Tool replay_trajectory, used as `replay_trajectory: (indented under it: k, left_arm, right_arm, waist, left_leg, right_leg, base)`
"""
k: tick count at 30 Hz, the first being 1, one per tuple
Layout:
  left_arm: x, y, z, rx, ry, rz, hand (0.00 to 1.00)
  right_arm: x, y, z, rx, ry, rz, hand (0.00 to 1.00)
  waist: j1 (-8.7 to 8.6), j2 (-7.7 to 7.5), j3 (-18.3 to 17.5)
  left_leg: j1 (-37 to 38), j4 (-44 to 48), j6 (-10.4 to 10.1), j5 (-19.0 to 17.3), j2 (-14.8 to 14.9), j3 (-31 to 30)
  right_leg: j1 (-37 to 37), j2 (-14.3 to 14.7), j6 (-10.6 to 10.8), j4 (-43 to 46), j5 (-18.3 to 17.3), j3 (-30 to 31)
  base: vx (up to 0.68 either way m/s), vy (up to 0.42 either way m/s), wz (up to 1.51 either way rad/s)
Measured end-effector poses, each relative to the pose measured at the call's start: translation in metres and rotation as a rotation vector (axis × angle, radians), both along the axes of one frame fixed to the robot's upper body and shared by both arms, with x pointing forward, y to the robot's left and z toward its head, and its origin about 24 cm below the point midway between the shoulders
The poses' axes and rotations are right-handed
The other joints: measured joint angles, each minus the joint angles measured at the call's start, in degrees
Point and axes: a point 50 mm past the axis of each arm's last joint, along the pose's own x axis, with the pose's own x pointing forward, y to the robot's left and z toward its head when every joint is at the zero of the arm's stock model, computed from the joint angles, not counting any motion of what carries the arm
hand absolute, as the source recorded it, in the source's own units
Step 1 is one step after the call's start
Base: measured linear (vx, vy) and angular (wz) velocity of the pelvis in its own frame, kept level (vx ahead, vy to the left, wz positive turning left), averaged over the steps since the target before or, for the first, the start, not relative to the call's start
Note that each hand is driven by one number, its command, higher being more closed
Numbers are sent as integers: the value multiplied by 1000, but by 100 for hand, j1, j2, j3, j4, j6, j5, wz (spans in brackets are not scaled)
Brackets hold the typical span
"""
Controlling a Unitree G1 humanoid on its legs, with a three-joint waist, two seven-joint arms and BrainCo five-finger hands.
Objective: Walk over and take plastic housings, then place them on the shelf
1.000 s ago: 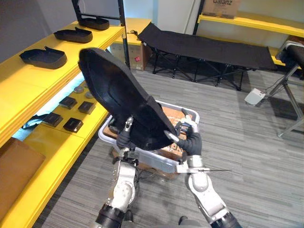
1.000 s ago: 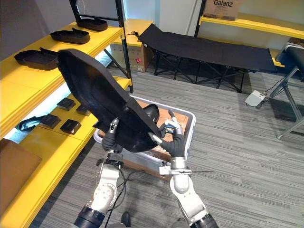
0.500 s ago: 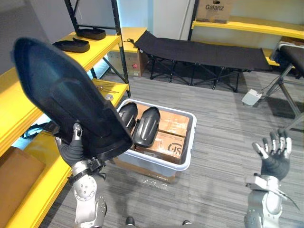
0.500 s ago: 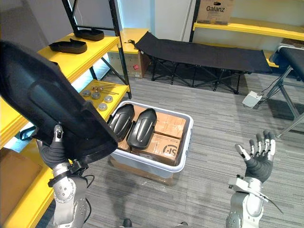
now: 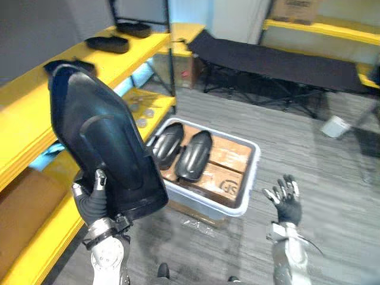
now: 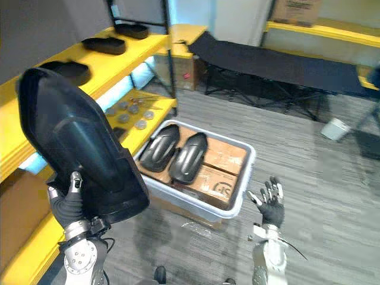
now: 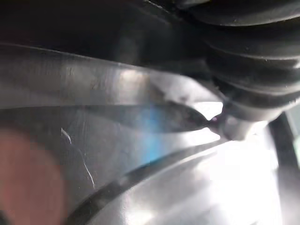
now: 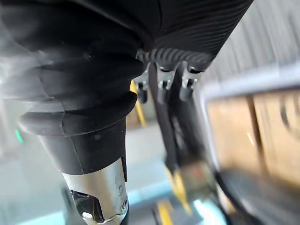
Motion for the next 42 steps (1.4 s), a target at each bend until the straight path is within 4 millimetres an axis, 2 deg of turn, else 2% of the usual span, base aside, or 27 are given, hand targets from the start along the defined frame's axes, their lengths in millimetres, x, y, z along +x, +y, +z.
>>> replay_trajectory:
  k: [3, 6, 8, 9, 10, 12, 13, 14, 15, 16, 18, 19, 21, 22, 23, 25, 26, 27, 28, 30, 31, 33, 34, 37, 38, 40, 42]
  left_arm:
    - [-11, 15, 2, 27, 6, 70, 100]
    - [-26, 33, -1, 8, 30, 110, 100]
    - [-30, 34, -4, -11, 41, 93, 100]
    - [-26, 29, -5, -42, 21, 14, 100]
    - [-23, 23, -6, -76, 0, -73, 100]
    - [-17, 14, -7, -123, -32, -159, 100]
    - [-16, 12, -7, -140, -44, -179, 100]
    - [-11, 7, -4, -152, -72, -212, 100]
    - [-6, 7, 1, -153, -106, -223, 100]
    - [-3, 6, 2, -154, -120, -226, 100]
    - [0, 5, 4, -154, -134, -229, 100]
    - [0, 5, 4, -151, -131, -229, 100]
    - [-1, 7, 3, -133, -115, -241, 100]
    - [0, 8, 4, -125, -117, -241, 100]
    - [2, 10, 5, -105, -110, -243, 100]
    - [5, 11, 4, -94, -105, -238, 100]
    - [5, 11, 4, -87, -101, -237, 100]
    - [6, 11, 4, -82, -101, -235, 100]
    - [8, 11, 7, -52, -102, -233, 100]
    - [10, 10, 9, -31, -107, -236, 100]
    - [13, 7, 12, -2, -106, -250, 100]
    - [20, 5, 18, 41, -118, -285, 100]
    - [23, 3, 20, 48, -127, -302, 100]
    - [37, -4, 25, 55, -155, -346, 100]
    - [45, -10, 26, 48, -160, -378, 100]
    - [46, -13, 26, 50, -160, -398, 100]
    - [48, -21, 25, 72, -150, -433, 100]
  right_arm:
    - [12, 2, 12, -72, -38, 7, 0]
    - [18, -8, 20, -99, -61, -30, 0]
    - [20, -17, 24, -102, -73, -75, 0]
    - [17, -27, 23, -106, -58, -127, 0]
    - [10, -36, 19, -107, -29, -179, 0]
    - [3, -41, 16, -107, -13, -218, 0]
    - [2, -40, 15, -105, -7, -216, 0]
    - [3, -35, 14, -88, -12, -206, 0]
    - [6, -30, 17, -69, -30, -199, 0]
    - [8, -28, 18, -65, -41, -197, 0]
    - [11, -27, 25, -60, -82, -202, 0]
    - [9, -28, 24, -60, -79, -208, 0]
    - [0, -34, 22, -54, -87, -244, 0]
    - [-1, -35, 22, -50, -89, -251, 0]
    - [-2, -38, 22, -40, -93, -269, 0]
    - [-4, -39, 21, -7, -104, -272, 0]
    - [-6, -37, 19, 4, -106, -265, 0]
    - [-7, -36, 19, 6, -109, -261, 0]
    - [-10, -33, 17, 13, -113, -250, 0]
    - [-16, -33, 14, 9, -107, -240, 0]
    - [-21, -34, 17, -1, -116, -242, 0]
    - [-29, -38, 17, -16, -116, -258, 0]
    - [-31, -40, 17, -22, -116, -264, 0]
    - [-39, -54, 18, -41, -112, -315, 0]
    - [-45, -60, 22, -50, -126, -342, 0]
    - [-47, -62, 24, -55, -135, -349, 0]
    - [-49, -61, 30, -63, -155, -334, 0]
  waist:
    - [59, 49, 107]
    - [331, -124, 195]
    - [285, -112, 311]
    - [146, -84, 421]
    - [100, -68, 417]
    - [92, -69, 431]
    - [98, -48, 454]
    - [81, -47, 502]
    - [88, -144, 671]
    - [95, -167, 743]
    - [114, -140, 1028]
    - [117, -145, 1040]
    - [115, -188, 1065]
    - [115, -229, 1091]
    - [111, -261, 1109]
    - [103, -263, 1109]
    - [88, -268, 1110]
    - [59, -275, 1106]
    - [-76, -277, 1102]
    - [-227, -244, 1090]
    - [-298, -247, 1059]
    - [-383, -290, 973]
    - [-403, -291, 972]
    - [-609, -194, 909]
    - [-750, -153, 881]
    - [-863, -130, 835]
    - [-848, -123, 777]
  left_leg:
    - [-50, -12, 1, 109, -135, -758]
    - [-206, -14, -6, 232, -329, -1412]
    - [-526, 180, 238, 182, -176, -479]
    - [-701, 461, 434, 299, 42, 540]
    - [-850, 653, 530, 345, 200, 1530]
    - [-962, 806, 510, 407, 243, 2311]
    - [-991, 835, 519, 402, 199, 2288]
    - [-1113, 982, 598, 339, 153, 2249]
    - [-1209, 1199, 686, 245, 110, 2296]
    - [-1263, 1357, 657, 150, 121, 2324]
    - [-1450, 2147, 630, -335, 364, 2497]
    - [-1504, 2362, 625, -477, 416, 2523]
    - [-1768, 3053, 652, -1044, 537, 2560]
    - [-1775, 3142, 654, -1130, 519, 2588]
    - [-1764, 3174, 703, -1205, 445, 2598]
    - [-1592, 2909, 725, -1215, 310, 2614]
    - [-1367, 2570, 727, -1214, 167, 2603]
    - [-1265, 2402, 728, -1213, 104, 2557]
    - [-929, 1788, 775, -1167, -96, 2307]
    - [-537, 1165, 843, -993, -279, 2064]
    - [-375, 920, 843, -856, -377, 1943]
    - [-321, 836, 854, -778, -470, 1930]
    - [-300, 837, 854, -776, -473, 1929]
    - [-162, 965, 895, -820, -462, 1546]
    - [13, 1017, 900, -874, -431, 1293]
    - [81, 1077, 825, -946, -369, 1117]
    - [183, 1438, 601, -1309, -166, 1005]
  right_leg:
    - [188, -45, -148, 498, -269, -12]
    - [427, -92, -216, 831, -652, -147]
    - [663, -69, -183, 787, -688, -678]
    - [858, -69, -181, 818, -687, -1025]
    - [973, -91, -135, 907, -719, -1346]
    - [933, -337, -6, 1280, -805, -1629]
    - [866, -421, 6, 1442, -814, -1605]
    - [743, -522, -45, 1597, -1044, -1557]
    - [707, -502, -97, 1461, -1139, -1456]
    - [743, -504, -45, 1420, -1135, -1418]
    - [786, -460, 84, 1372, -1103, -1197]
    - [793, -465, 119, 1376, -1114, -1152]
    - [849, -518, 265, 1384, -1208, -1140]
    - [876, -567, 271, 1407, -1215, -1145]
    - [830, -697, 188, 1651, -1161, -1129]
    - [472, -967, -384, 2450, -792, -862]
    - [221, -1101, -851, 2968, -298, -549]
    - [100, -1127, -914, 3174, -45, -343]
    - [-373, -889, -661, 3980, -374, 447]
    - [-797, -473, -528, 4379, -939, 799]
    - [-1018, -287, -513, 4273, -1195, 796]
    - [-1396, -96, -542, 3742, -1404, 849]
    - [-1510, -12, -544, 3506, -1406, 938]
    - [-1919, 382, -510, 2592, -1373, 1555]
    - [-2083, 545, -491, 2319, -1335, 2022]
    - [-2172, 613, -489, 2101, -1306, 2180]
    - [-2210, 670, -581, 1340, -712, 2220]
  base:
    - [86, 24, 162]
    - [75, -102, 144]
    - [22, -97, 163]
    - [61, 31, 202]
    - [103, 68, 191]
    - [123, 76, 111]
    - [106, 97, 61]
    - [47, 67, 21]
    - [19, 44, 8]
    - [-10, 33, -25]
    - [-38, 66, -52]
    - [-26, 102, -43]
    - [33, 122, -19]
    - [73, 175, 3]
    - [90, 242, 21]
    - [72, 193, 33]
    - [88, 152, 34]
    - [148, 192, 74]
    - [121, 98, 73]
    - [209, 139, 90]
    - [233, 119, 80]
    - [212, 24, 66]
    - [262, -21, 61]
    - [311, -66, 72]
    - [323, -118, 81]
    - [336, -170, 70]
    - [359, -221, 37]
